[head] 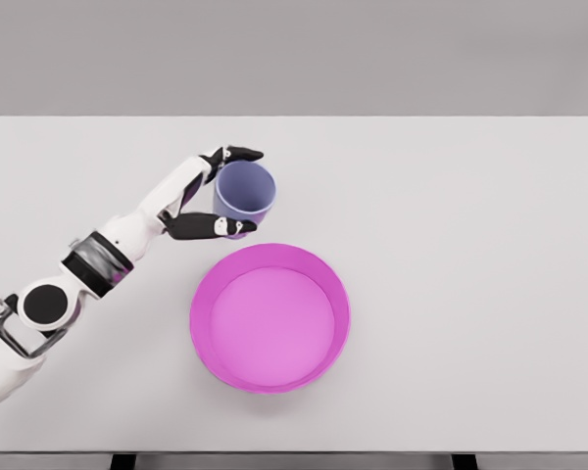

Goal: Flip the cup with left arm and place it on the plate

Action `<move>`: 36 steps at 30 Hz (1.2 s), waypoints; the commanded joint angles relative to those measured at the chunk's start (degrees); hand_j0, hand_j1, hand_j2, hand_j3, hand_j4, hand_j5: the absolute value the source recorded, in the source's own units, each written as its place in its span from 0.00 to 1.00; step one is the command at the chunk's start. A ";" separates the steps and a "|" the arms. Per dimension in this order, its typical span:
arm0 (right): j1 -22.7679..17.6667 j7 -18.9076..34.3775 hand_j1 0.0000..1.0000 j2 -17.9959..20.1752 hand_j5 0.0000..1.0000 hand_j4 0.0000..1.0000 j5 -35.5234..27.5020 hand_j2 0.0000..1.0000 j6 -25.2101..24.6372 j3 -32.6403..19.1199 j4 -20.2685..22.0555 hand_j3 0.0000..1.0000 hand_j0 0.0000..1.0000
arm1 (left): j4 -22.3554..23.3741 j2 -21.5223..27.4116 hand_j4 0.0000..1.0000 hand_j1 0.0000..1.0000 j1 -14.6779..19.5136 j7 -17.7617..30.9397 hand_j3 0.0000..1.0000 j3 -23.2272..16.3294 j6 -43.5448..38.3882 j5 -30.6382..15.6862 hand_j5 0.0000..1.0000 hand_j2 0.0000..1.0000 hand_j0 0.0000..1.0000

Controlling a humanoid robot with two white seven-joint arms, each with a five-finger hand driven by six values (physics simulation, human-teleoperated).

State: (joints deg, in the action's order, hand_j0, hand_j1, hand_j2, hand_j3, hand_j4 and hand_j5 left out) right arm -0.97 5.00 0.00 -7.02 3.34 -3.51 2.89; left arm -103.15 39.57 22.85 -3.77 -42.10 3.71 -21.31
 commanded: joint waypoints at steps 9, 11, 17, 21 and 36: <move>0.00 0.01 1.00 0.00 1.00 1.00 -0.01 1.00 0.00 0.00 0.01 1.00 1.00 | -0.03 -0.81 0.77 0.77 -1.76 -0.01 0.77 -0.09 4.72 -1.36 0.77 0.77 0.77; 0.00 0.01 1.00 0.00 1.00 1.00 -0.01 1.00 0.00 0.00 0.01 1.00 1.00 | -0.03 -1.16 0.77 0.77 -2.46 -0.01 0.77 -0.09 5.69 -1.36 0.77 0.77 0.77; 0.00 0.01 1.00 0.00 1.00 1.00 -0.01 1.00 0.00 0.00 0.01 1.00 1.00 | -0.12 -1.43 0.77 0.77 -4.30 -0.01 0.77 -0.17 9.38 -1.45 0.77 0.77 0.77; 0.00 0.01 1.00 0.00 1.00 1.00 -0.01 1.00 0.00 0.00 0.01 1.00 1.00 | -0.12 -1.51 0.78 0.78 -5.71 -0.01 0.78 -0.17 11.41 -1.45 0.78 0.78 0.78; 0.00 0.01 1.00 0.00 1.00 1.00 -0.01 1.00 0.00 0.00 0.01 1.00 1.00 | -0.12 -2.22 0.78 0.78 -10.28 -0.01 0.78 -0.26 16.24 -1.45 0.78 0.78 0.78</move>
State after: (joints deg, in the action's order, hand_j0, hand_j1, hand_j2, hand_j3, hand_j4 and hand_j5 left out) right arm -0.97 5.00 0.00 -7.02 3.34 -3.51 2.89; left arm -103.24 37.53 12.48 -3.77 -42.37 19.55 -22.69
